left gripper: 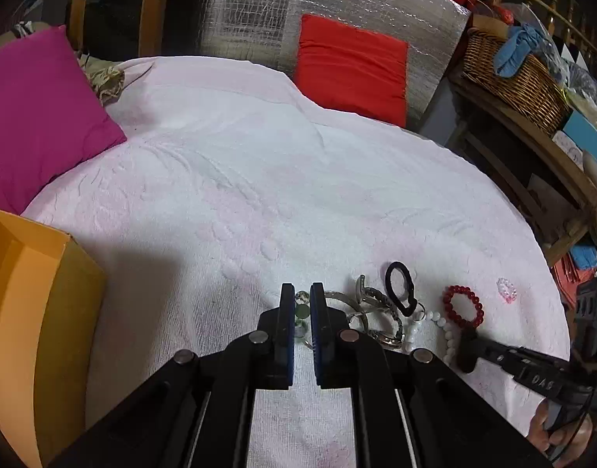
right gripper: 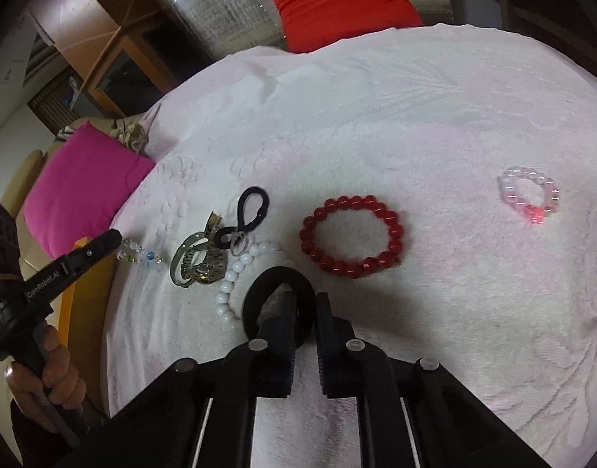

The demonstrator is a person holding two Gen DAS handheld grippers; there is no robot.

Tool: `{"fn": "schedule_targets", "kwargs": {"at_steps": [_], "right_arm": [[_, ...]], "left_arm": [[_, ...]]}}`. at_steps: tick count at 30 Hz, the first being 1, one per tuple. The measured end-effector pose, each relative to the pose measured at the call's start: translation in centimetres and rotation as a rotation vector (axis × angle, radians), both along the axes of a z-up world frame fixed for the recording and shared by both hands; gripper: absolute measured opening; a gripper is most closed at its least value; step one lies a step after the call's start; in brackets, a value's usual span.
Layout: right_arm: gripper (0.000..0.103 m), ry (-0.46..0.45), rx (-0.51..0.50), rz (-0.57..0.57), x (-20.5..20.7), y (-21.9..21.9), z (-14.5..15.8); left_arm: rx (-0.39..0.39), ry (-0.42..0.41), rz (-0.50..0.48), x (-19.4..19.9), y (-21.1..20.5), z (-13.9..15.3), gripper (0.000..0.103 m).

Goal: Organize jewelry
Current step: 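Grasp the thick black hair band with the right gripper, then drop the charm bracelet into the orange box with left gripper while right drops the black hair band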

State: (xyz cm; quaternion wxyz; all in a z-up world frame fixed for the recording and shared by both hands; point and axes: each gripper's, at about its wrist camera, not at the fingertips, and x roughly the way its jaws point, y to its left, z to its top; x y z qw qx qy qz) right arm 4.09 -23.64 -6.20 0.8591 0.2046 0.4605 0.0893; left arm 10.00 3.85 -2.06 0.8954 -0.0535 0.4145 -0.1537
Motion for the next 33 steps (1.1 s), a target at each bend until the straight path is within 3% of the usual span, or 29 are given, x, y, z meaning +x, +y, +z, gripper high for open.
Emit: {"fn": "schedule_targets", "kwargs": {"at_steps": [5, 15, 21, 33], "right_arm": [[0.01, -0.049, -0.006, -0.026, -0.9, -1.7, 1.0], [0.01, -0.116, 0.014, -0.045, -1.8, -2.6, 2.3], [0.01, -0.18, 0.028, -0.008, -2.5, -1.2, 3.6], [0.01, -0.256, 0.046, 0.103, -3.7, 4.3, 5.2]], "left_arm": [[0.022, -0.013, -0.008, -0.4, -0.7, 0.0, 0.007], [-0.021, -0.081, -0.025, -2.8, -0.7, 2.1, 0.008], [-0.001, -0.174, 0.012, -5.6, -0.3, 4.7, 0.007], [0.042, -0.235, 0.123, -12.9, 4.6, 9.1, 0.008]]}}
